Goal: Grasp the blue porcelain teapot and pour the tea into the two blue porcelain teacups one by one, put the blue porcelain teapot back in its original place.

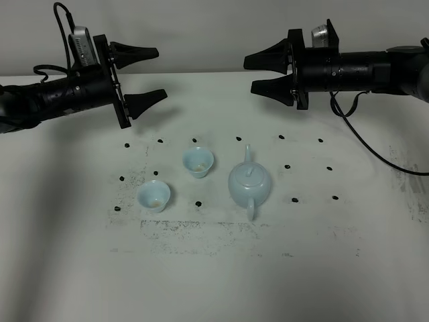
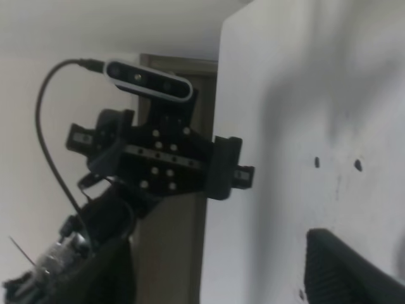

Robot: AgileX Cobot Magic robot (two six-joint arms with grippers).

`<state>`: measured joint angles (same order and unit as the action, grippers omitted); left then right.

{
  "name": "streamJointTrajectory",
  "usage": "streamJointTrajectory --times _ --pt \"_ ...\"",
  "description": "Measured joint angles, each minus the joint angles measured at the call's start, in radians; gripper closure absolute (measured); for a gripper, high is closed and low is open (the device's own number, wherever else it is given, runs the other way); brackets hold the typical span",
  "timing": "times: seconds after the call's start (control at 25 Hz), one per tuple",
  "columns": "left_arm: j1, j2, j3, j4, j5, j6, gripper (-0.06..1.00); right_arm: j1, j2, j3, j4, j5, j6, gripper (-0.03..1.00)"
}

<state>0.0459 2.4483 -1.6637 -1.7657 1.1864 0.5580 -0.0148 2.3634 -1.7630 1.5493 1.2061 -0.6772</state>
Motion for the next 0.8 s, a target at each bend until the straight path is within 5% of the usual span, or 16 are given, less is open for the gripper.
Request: streamJointTrajectory --times 0.4,0.56,0.68,0.8 --pt "0.101 -0.263 0.0 0.143 0.005 -0.061 0.21 -0.082 -0.124 -0.001 -0.18 0.005 -0.014 0.38" --pt "0.197 -0.451 0.0 0.193 0.007 -0.086 0.21 -0.131 -0.166 -0.001 -0.266 0.006 -0.014 0.38" --pt "0.295 -0.612 -0.002 0.332 0.007 -0.108 0.21 -0.163 -0.19 -0.001 -0.288 0.006 -0.016 0.38" --pt "0.374 -0.771 -0.002 0.587 0.008 -0.146 0.21 -0.182 -0.209 -0.001 -0.313 0.006 -0.021 0.38"
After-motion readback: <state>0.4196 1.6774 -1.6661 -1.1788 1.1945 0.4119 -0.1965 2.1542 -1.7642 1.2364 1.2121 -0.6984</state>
